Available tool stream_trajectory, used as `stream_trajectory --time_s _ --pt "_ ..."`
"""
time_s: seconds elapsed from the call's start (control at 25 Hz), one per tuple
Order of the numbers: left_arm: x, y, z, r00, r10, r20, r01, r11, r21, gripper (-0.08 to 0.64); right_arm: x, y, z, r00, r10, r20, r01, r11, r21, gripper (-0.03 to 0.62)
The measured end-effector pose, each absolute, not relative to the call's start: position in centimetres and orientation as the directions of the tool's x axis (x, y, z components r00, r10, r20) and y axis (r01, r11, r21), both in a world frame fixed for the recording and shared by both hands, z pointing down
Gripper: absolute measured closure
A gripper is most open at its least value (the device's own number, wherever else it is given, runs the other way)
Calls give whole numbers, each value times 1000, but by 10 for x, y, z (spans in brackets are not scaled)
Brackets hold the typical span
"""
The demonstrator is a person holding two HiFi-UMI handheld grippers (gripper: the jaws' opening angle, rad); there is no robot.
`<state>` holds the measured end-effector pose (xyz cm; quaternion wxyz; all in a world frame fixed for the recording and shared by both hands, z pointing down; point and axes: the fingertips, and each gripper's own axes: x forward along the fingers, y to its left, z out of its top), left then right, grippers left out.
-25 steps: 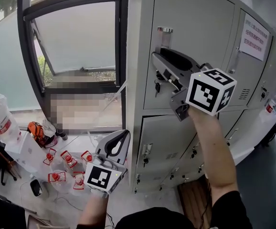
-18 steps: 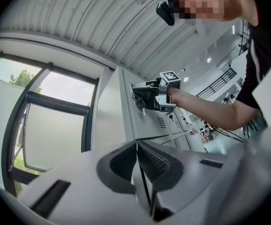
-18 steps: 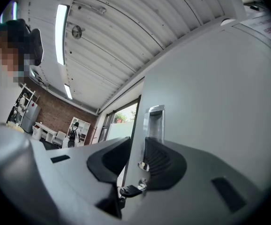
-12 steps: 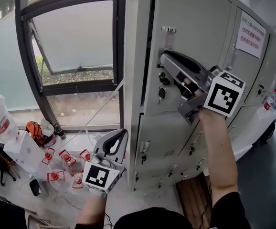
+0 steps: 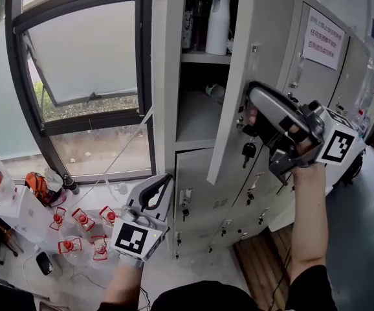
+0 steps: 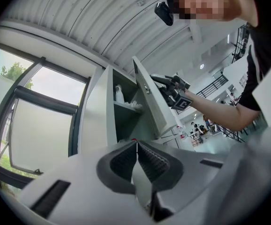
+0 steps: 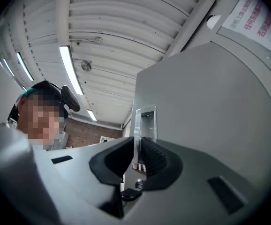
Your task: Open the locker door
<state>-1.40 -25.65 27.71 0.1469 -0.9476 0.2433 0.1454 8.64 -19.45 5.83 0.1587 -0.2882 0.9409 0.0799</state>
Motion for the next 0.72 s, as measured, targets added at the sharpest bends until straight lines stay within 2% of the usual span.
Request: stream_trajectory --time_s 0.2,0.48,0.72 --pt "-3 -259 275 852 -394 -345 -478 -854 -206 537 121 -153 54 -759 -490 -428 -547 837 12 529" --pt "18 -259 276 872 -358 -334 -438 -875 -205 537 204 -112 53 -627 -572 -529 -667 745 -15 529" --pt "40 -256 274 887 -314 -338 -396 -894 -208 537 250 -85 89 -522 -652 -550 -751 657 -66 531"
